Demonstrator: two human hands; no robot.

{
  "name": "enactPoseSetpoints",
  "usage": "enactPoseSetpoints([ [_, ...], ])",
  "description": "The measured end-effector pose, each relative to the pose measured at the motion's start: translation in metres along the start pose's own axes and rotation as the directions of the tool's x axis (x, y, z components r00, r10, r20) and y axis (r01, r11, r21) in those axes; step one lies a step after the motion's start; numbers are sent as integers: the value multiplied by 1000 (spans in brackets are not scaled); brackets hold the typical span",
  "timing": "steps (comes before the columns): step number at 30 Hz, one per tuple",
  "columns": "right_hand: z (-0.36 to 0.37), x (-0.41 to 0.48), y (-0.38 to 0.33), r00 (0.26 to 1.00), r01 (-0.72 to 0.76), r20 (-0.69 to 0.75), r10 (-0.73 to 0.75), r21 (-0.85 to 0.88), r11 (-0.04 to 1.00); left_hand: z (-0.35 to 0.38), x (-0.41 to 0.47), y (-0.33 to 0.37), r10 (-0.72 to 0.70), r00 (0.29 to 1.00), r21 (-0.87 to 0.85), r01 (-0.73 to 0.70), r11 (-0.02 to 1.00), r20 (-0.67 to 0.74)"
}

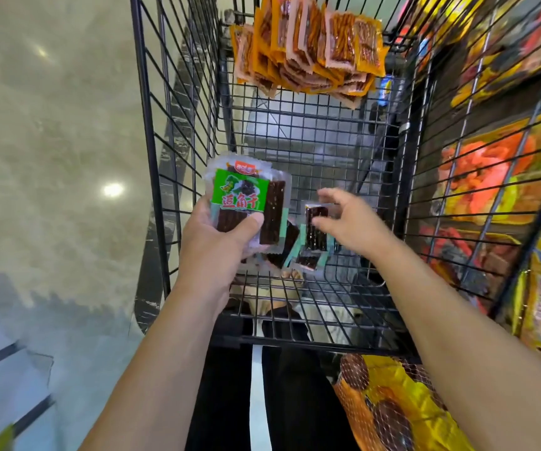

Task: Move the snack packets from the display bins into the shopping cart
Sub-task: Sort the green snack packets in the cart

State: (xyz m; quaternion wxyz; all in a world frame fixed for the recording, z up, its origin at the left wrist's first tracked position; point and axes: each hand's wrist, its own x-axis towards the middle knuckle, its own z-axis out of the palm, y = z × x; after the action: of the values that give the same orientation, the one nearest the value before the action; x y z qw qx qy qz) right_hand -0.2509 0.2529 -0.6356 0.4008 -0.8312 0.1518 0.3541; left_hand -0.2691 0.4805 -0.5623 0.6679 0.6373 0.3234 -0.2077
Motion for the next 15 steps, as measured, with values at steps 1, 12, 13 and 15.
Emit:
enactPoseSetpoints([
  [1, 6, 3, 6, 999, 14, 47, -9, -113, 994, 0, 0, 0, 9, 1000, -6, -9, 1000, -7],
  [12, 33, 14, 27, 995, -28, 72, 63, -415, 909, 2, 4, -2, 5, 999, -11, -5, 1000, -32],
  [13, 33, 15, 28, 996, -39, 60, 70, -418, 908, 2, 4, -3, 3, 999, -8, -3, 1000, -35],
  [15, 31, 18, 29, 997, -51, 33, 73, -437, 898, 2, 4, -3, 2, 999, -1, -2, 1000, -37],
])
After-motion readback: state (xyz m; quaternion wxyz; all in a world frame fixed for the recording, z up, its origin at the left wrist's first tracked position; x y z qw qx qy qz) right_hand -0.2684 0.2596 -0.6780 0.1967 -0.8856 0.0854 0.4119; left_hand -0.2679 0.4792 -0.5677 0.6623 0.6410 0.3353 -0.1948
